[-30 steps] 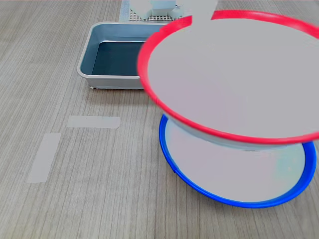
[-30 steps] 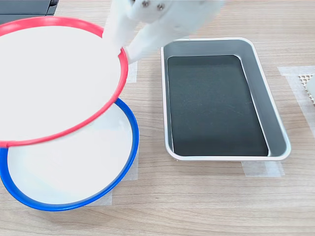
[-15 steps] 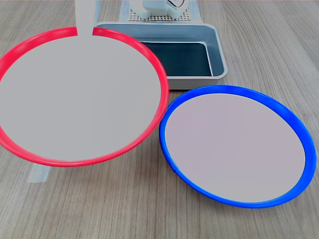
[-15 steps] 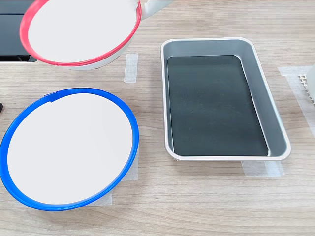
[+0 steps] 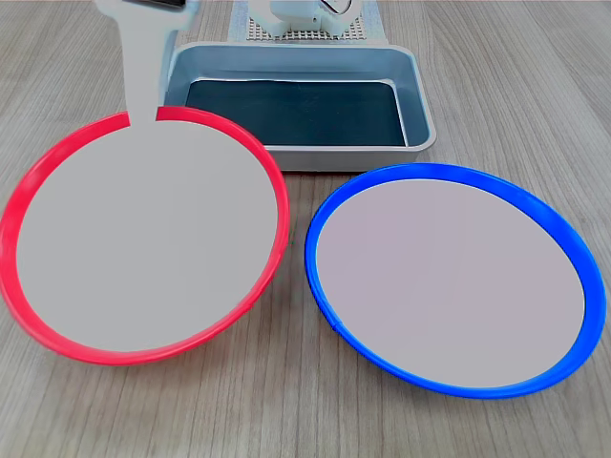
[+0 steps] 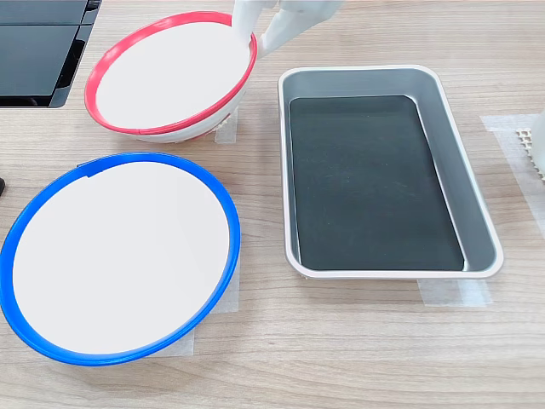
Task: Lift the stacked dish and set it down on the table.
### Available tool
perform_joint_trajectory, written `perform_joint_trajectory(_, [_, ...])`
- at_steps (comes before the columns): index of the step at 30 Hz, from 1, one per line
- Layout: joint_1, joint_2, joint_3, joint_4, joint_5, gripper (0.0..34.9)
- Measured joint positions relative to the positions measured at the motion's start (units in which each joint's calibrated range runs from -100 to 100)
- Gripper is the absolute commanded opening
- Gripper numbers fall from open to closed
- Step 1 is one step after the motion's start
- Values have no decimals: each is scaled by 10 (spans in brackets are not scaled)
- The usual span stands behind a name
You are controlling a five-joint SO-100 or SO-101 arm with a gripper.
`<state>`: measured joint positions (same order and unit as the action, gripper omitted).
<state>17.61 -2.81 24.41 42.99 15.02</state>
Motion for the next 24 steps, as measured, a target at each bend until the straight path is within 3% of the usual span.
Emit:
perform_joint_trajectory(14, [9,38,25,-86,10,0])
perform_joint_trajectory(24, [-9,38,65,-103,4,0])
